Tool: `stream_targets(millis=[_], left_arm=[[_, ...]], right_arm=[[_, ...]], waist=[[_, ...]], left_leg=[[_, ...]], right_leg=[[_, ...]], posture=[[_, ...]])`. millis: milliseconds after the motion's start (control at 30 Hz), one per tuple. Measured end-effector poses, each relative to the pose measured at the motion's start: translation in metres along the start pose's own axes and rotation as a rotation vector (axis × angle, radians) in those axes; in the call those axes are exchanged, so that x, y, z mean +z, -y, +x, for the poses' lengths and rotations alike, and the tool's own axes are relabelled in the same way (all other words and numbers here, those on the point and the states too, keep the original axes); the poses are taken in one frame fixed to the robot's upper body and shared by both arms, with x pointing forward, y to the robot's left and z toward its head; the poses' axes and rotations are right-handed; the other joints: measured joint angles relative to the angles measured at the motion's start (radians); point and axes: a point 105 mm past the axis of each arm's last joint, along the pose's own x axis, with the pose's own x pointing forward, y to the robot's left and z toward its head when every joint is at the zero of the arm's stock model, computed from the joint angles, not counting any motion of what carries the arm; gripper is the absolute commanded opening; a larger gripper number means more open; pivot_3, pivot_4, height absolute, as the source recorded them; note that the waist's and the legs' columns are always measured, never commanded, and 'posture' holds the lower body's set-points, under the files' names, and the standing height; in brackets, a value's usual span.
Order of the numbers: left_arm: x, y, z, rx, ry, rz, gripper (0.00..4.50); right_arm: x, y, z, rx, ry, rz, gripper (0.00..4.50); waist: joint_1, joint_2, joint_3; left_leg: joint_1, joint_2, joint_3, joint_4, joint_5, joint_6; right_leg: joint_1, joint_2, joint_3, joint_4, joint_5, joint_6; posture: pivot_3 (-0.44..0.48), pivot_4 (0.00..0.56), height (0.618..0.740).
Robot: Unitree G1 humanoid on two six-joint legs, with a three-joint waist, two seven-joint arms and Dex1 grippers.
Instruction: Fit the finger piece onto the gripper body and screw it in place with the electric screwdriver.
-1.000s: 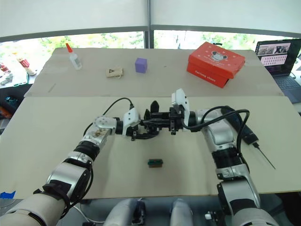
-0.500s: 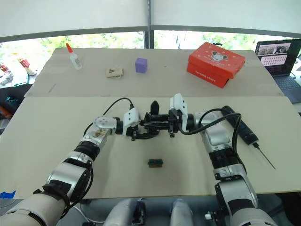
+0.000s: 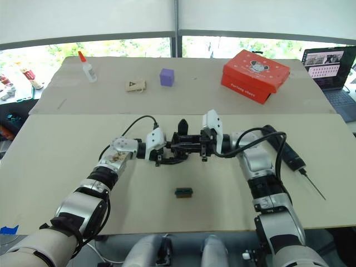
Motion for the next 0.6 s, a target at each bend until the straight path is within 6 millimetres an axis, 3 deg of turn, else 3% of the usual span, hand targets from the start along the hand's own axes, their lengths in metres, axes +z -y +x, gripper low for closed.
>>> stream_targets(millis=[600], left_arm=[[-0.0005, -0.0001, -0.0003, 0.001, -0.001, -0.002, 2.27]], right_arm=[[-0.0044, -0.0026, -0.0023, -0.02, 0.003, -0.027, 0.35]], waist=[[0.0, 0.0, 0.0]], left_leg=[[0.0, 0.0, 0.0, 0.0, 0.0, 0.0]], right_leg=[[0.0, 0.0, 0.0, 0.0, 0.0, 0.0]], posture=[[0.0, 0.15, 0.74]])
